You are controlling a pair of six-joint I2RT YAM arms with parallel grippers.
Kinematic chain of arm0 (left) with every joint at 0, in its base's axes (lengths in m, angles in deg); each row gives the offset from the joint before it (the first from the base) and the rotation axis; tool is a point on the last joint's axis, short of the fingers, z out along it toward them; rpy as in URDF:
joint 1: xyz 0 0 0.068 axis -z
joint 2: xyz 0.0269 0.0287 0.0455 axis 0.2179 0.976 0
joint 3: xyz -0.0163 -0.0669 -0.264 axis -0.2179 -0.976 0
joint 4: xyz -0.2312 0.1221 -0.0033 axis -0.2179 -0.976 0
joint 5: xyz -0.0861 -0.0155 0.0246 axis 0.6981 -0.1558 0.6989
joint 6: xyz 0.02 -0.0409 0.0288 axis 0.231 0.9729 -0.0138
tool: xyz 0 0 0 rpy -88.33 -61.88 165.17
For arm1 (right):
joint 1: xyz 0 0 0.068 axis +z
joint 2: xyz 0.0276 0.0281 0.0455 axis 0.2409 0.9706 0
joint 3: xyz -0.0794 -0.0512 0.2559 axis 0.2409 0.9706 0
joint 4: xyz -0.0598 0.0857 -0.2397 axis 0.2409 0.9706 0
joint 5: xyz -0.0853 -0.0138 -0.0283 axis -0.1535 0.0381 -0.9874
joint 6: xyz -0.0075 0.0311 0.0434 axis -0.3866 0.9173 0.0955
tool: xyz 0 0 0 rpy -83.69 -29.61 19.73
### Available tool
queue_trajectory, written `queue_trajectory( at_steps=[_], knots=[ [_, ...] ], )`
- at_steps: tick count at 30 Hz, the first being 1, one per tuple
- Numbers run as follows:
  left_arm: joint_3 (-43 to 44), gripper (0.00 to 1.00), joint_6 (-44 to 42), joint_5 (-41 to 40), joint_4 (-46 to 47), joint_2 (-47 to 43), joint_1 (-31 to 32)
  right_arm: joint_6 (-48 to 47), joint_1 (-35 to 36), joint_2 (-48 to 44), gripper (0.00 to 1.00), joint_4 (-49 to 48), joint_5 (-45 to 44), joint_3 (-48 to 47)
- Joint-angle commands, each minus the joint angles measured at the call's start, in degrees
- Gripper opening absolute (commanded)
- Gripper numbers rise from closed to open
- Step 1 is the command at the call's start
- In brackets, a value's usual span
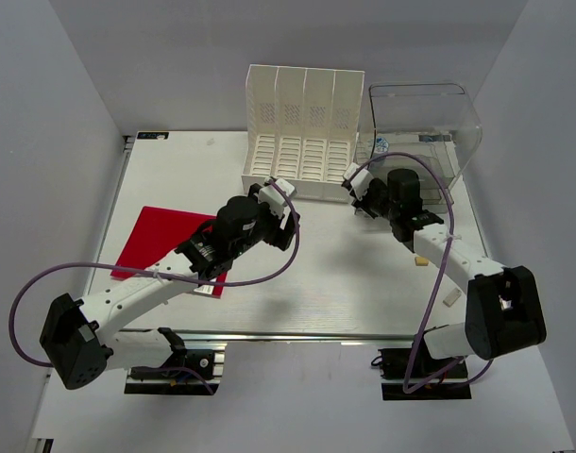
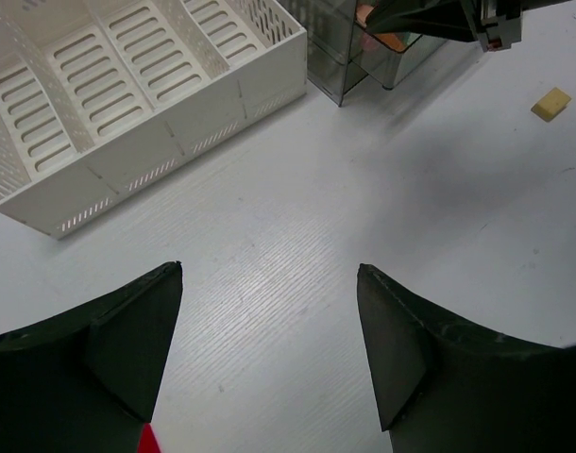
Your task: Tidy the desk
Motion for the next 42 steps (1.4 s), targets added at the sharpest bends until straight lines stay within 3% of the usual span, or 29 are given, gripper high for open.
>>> queue_trajectory(
  at_steps=[1, 9, 42],
  knots=[
    [-0.28, 0.84, -0.87, -0.42, 0.09, -1.38, -0.04, -0.27, 0.96, 0.3, 0.0, -4.93, -4.39, -3.1],
    [-0.54, 0.84, -1.58, -1.13, 0.09, -1.47, -0.04, -2.29, 2.46, 3.02, 0.0, -4.67, -10.45, -4.68],
    [-0.81, 0.85, -1.67, -1.04, 0.27, -2.35, -0.04, -4.58, 1.67, 2.33, 0.0, 4.47, -16.79, -3.19]
  ],
)
